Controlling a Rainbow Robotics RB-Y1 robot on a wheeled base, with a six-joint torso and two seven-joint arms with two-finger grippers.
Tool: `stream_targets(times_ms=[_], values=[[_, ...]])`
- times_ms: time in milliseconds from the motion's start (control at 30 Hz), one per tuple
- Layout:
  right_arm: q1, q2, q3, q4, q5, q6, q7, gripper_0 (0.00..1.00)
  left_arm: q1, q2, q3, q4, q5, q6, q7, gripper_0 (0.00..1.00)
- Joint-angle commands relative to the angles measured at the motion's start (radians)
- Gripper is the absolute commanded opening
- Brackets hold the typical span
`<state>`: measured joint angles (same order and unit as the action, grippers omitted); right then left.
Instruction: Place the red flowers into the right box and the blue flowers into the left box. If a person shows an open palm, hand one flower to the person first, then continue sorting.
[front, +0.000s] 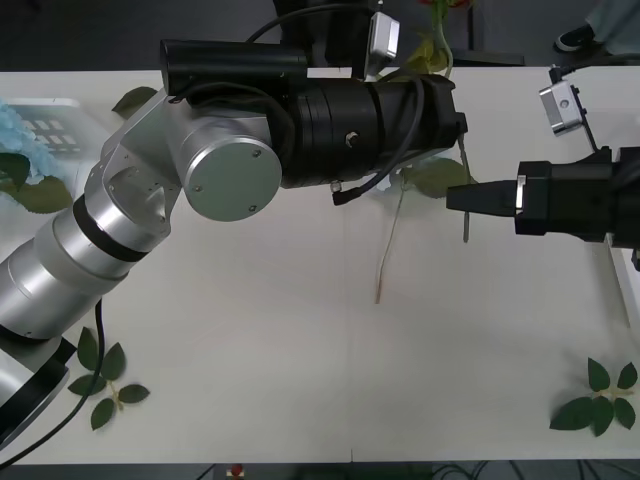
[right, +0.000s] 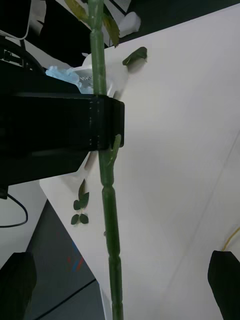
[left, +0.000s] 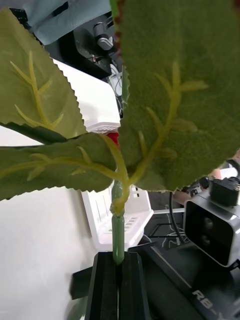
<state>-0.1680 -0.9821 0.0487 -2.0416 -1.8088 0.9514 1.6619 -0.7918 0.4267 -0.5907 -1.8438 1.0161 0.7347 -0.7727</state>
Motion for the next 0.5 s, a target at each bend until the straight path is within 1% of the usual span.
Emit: stream_targets(times_ms=[33, 100, 133, 167, 200, 233, 267, 500], values=[[-0.024, 0.022, 0.033, -0.031, 0.022, -0.065, -0.057, 1.00, -0.037, -0.011, 0.000, -0.058, 0.010, -0.021, -0.014, 0.00], [-0.024, 0.022, 0.040, -0.029, 0.023, -0.079, -0.062, 1.00, -0.037, -0.013, 0.000, -0.061, 0.013, -0.028, -0.014, 0.00], [-0.025, 0.023, 0.042, -0.029, 0.025, -0.085, -0.065, 0.98, -0.037, -0.013, 0.000, -0.063, 0.013, -0.028, -0.017, 0.00], [-0.024, 0.025, 0.042, -0.029, 0.025, -0.088, -0.065, 0.76, -0.037, -0.013, 0.000, -0.064, 0.013, -0.028, -0.019, 0.00], [-0.024, 0.025, 0.042, -0.029, 0.025, -0.088, -0.065, 0.36, -0.037, -0.013, 0.000, -0.066, 0.013, -0.028, -0.020, 0.00], [-0.025, 0.025, 0.042, -0.029, 0.023, -0.088, -0.067, 0.13, -0.037, -0.011, 0.000, -0.068, 0.013, -0.028, -0.022, 0.00], [-0.025, 0.025, 0.042, -0.029, 0.025, -0.088, -0.065, 0.00, -0.037, -0.013, 0.000, -0.068, 0.013, -0.026, -0.022, 0.00], [-0.025, 0.030, 0.042, -0.029, 0.037, -0.097, -0.068, 0.00, -0.035, -0.013, 0.000, -0.069, 0.015, -0.028, -0.028, 0.00]])
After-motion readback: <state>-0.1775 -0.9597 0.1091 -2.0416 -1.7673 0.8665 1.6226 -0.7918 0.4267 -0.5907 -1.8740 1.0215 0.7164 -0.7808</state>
